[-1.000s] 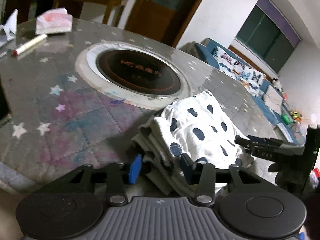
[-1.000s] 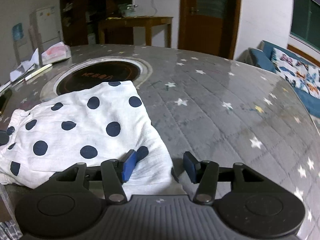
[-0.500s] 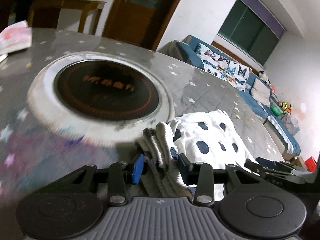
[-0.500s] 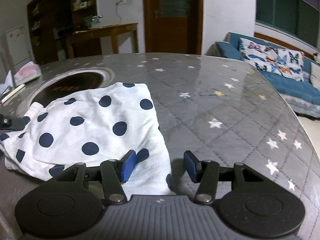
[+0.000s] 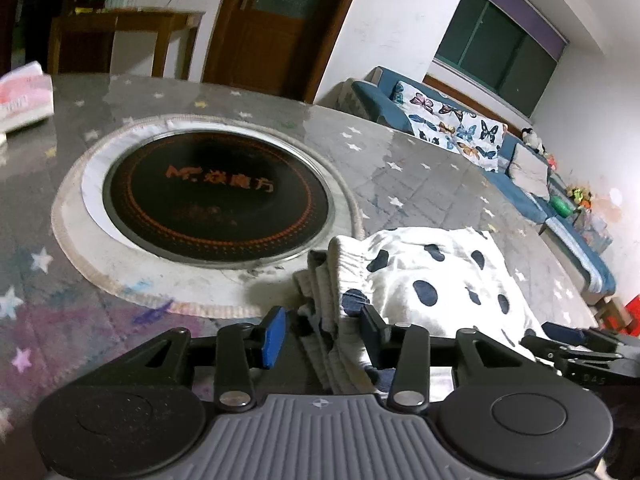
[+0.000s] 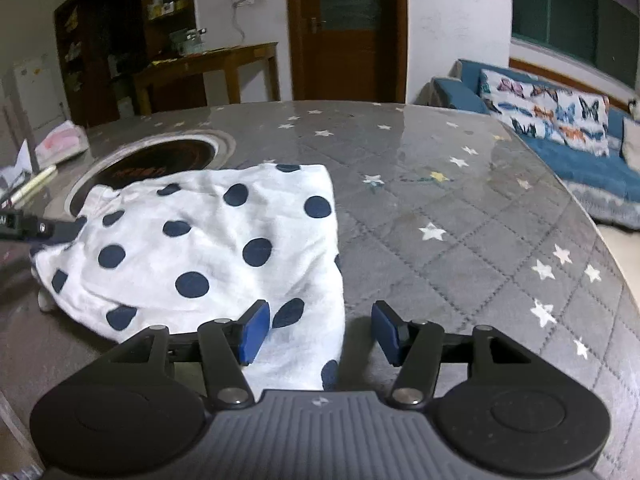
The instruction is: Fold clothes
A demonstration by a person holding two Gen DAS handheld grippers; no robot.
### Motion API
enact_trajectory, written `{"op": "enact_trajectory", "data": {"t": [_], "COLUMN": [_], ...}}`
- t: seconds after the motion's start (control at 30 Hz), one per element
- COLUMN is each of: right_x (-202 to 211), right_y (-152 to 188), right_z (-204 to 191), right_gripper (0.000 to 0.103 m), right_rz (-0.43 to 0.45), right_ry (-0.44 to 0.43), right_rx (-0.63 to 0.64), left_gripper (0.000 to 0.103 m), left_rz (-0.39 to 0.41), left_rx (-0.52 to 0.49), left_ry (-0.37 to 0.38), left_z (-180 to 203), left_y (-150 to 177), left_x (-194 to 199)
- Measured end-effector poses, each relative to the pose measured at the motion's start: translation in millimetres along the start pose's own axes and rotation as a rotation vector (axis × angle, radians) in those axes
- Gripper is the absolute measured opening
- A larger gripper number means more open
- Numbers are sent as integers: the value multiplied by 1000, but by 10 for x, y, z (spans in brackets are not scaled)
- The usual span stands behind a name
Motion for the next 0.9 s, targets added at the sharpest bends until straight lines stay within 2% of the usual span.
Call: {"op": "enact_trajectory", "data": {"t": [0.27, 0.4, 0.5, 0.63, 0.67, 0.9], "right_x": [85, 160, 110, -18, -56, -371], "right_y": [-145, -275, -360, -431, -432, -194], "right_z": [0, -240, -530, -881, -941, -1134], "right_gripper": [58, 59, 63, 64, 64, 66], "right_rz": [46, 76, 76, 70, 66, -16], "right_ry": [34, -45, -128, -197, -208, -225], "right_rx": [9, 56, 110, 184, 196, 215], "left_gripper": [44, 51, 57, 62, 66, 70], "left_rz": [25, 32, 26, 13, 8, -7], "left_rx": [-4, 0, -2, -2, -7, -30], "left_ry": [-14, -2, -2, -5, -13, -31], "left_z": [-14, 32, 82, 122, 130, 165], "left_y": [-91, -111, -106, -103, -100, -68], "left_x": [137, 193, 197, 187, 183, 119]}}
Point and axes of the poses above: each gripper's, at about its wrist camera, not at the fingertips, and x roughly against the way its jaws point, z to its right, y to its underside, the point moved 9 cm from there along -x, roughly the way its jaws point, and after that the axes turned 5 degrees about -y, right-handed, at the moved point
